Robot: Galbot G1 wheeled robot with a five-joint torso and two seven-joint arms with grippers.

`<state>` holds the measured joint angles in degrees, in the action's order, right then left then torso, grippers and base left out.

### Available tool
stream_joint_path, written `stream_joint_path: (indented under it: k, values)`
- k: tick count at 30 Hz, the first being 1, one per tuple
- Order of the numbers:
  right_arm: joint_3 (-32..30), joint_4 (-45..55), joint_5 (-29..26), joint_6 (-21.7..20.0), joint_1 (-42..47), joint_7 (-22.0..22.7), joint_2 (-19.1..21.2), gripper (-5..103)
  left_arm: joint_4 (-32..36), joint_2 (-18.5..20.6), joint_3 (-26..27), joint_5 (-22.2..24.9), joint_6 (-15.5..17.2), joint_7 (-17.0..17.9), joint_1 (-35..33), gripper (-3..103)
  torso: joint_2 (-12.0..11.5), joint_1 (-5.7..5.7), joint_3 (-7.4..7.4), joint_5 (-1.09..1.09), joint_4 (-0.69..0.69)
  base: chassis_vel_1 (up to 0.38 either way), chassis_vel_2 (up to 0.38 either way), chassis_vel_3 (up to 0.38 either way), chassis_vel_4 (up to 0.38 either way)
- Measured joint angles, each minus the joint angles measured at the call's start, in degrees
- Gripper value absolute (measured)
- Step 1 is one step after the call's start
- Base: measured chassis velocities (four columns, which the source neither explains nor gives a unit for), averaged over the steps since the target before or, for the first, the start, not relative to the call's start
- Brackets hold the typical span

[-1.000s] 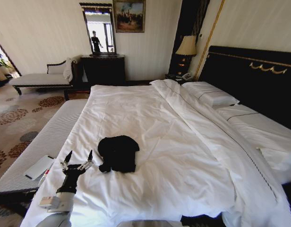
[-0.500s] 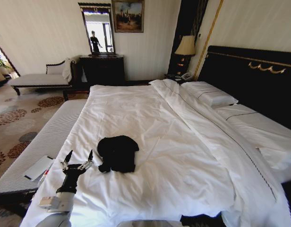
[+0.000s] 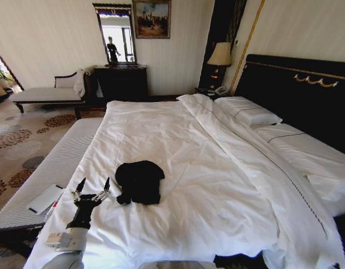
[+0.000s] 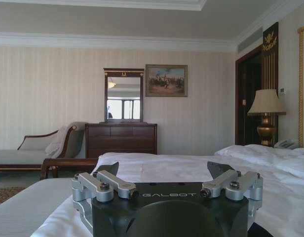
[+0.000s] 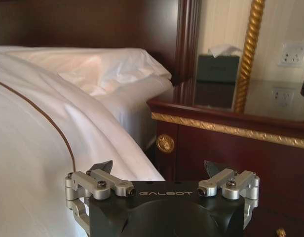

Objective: Fold the clothes on the bed.

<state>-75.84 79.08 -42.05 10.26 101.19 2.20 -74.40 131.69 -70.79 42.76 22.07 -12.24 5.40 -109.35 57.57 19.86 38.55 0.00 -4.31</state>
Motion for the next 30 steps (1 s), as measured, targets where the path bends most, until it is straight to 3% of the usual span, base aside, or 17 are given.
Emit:
stream_joint_path:
  k: [8,14,20,24,30]
  values:
    - [-0.48,9.77,3.75,5.07,4.48,-3.13,-0.88,100,0.46,-0.3,-0.33,-0.55,-0.09,-0.08,-0.75,100,-0.01,0.0,0.0,0.0,-0.01,0.0,0.0,0.0,0.0]
    - [-0.76,15.76,4.03,6.64,6.15,-4.48,-1.1,100,0.86,-0.58,-0.28,-0.79,-0.2,-0.11,-1.0,100,0.0,0.0,0.0,0.0,0.0,0.0,0.0,0.0,0.0]
    - [-1.59,21.58,8.2,12.58,7.71,-12.61,0.29,100,1.22,-0.81,-0.1,-0.86,-0.27,-0.17,-1.37,100,0.0,0.0,0.0,0.0,-0.01,0.0,0.0,0.0,0.0]
    - [-1.61,24.75,8.09,12.77,7.93,-13.9,1.8,100,1.39,-0.92,-0.03,-0.87,-0.28,-0.2,-1.47,100,0.0,0.0,0.0,0.0,0.0,0.0,0.0,0.0,0.0]
    - [0.09,30.1,6.11,9.67,7.89,-13.2,3.22,100,1.32,-1.09,0.04,-0.88,-0.45,-0.29,-1.72,100,0.0,0.0,0.0,0.0,0.0,0.0,0.0,0.0,0.0]
